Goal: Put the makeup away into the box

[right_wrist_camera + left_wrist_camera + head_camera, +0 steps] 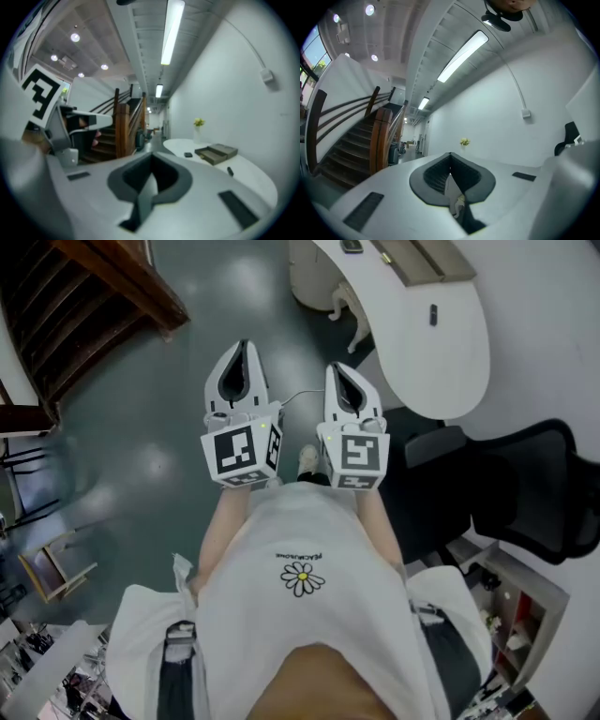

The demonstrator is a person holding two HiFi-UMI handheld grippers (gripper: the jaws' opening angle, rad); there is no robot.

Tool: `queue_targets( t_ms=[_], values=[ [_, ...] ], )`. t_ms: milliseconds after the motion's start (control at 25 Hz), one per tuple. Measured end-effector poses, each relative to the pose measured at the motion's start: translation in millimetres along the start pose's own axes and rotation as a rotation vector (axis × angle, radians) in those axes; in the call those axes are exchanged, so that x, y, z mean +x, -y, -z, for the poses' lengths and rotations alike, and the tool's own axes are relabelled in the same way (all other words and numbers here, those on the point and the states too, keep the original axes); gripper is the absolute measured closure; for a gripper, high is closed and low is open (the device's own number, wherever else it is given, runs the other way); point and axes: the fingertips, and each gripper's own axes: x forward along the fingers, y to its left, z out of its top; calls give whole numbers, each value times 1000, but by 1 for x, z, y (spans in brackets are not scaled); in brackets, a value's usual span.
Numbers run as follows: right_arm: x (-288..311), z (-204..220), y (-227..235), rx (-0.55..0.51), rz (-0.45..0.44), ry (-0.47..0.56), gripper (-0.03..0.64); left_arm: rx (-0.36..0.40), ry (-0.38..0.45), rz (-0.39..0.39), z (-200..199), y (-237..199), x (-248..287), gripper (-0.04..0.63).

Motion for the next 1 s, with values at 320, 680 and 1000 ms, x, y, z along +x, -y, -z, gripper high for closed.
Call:
queue_targets(
  t_ms=[320,680,1000],
  values=[
    [5,3,13,34,-66,24,588,23,2,-13,8,13,14,575],
    [7,-10,40,49,-62,72,588,53,76,-47,-14,18,26,575],
    [17,-24,59,45,-50,125,588,76,122,-33,-25,21,53,575]
  ],
)
